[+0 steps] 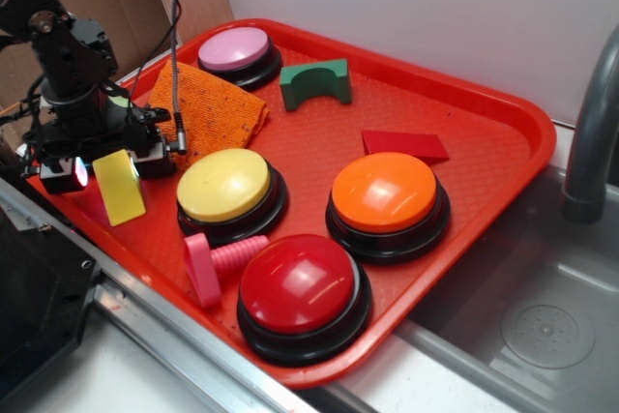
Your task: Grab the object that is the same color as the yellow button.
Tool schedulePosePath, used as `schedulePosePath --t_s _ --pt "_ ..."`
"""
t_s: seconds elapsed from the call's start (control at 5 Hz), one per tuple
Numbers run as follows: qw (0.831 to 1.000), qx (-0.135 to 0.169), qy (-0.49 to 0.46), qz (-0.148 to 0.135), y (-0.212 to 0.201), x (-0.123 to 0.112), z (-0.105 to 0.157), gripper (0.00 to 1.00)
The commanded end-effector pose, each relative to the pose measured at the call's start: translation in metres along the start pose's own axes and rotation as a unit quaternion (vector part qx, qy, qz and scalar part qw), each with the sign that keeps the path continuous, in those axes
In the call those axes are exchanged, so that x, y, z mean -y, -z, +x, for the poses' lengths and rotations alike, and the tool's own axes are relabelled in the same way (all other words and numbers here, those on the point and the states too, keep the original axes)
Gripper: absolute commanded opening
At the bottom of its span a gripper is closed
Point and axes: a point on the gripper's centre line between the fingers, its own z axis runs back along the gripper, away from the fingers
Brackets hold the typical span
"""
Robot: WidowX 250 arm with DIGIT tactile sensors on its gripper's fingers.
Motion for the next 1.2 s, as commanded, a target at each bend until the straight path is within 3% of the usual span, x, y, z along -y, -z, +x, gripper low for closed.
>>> schedulePosePath --t_s 0.0,0.2,0.4,0.6,0.8,1.0 --pt "1.0 -0.012 -0.003 -0.008 0.007 -0.006 0.001 0.0" --pt "0.999 -0.014 0.011 -0.032 -0.007 0.001 -0.003 0.0" --pt "0.999 -0.008 0.018 -0.038 -0.019 0.006 -0.004 0.0" --pt "0.996 -0.054 0.06 -0.047 -0.057 0.018 0.004 0.0" --pt "0.986 -0.072 0.127 -0.077 -0.109 0.036 0.014 0.0" --pt "0.966 -0.109 0.203 -0.118 -0.155 0.059 0.028 0.0"
